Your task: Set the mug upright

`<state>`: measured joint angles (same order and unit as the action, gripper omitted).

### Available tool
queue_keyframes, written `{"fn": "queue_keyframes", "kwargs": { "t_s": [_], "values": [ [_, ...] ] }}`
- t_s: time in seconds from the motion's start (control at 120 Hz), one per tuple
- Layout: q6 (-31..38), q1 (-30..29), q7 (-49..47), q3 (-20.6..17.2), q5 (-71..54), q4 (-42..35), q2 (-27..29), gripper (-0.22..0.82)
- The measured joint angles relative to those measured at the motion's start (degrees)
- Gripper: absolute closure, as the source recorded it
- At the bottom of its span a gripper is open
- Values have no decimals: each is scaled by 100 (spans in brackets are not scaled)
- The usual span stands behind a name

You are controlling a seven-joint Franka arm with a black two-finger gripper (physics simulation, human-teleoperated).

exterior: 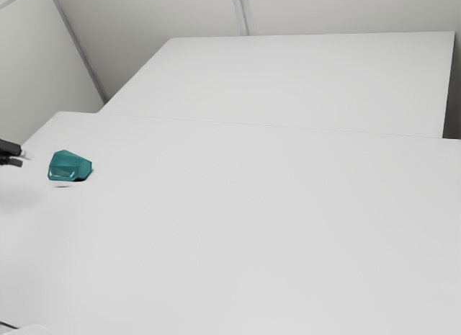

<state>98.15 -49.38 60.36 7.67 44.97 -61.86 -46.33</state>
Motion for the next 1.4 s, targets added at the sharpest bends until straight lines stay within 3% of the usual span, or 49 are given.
{"fn": "queue_keyframes", "kwargs": {
  "t_s": [0.4,0.75,1.1,1.142,1.308,1.4],
  "values": [
    [96,-3,454,-114,1480,96,-542,0],
    [136,6,507,-473,1900,53,-773,0],
    [142,53,498,-503,1946,-310,-724,0],
    [141,57,502,-503,1941,-310,-715,5],
    [138,68,516,-503,1938,-303,-710,44],
    [146,89,521,-514,1934,-272,-660,55]
  ]
}}
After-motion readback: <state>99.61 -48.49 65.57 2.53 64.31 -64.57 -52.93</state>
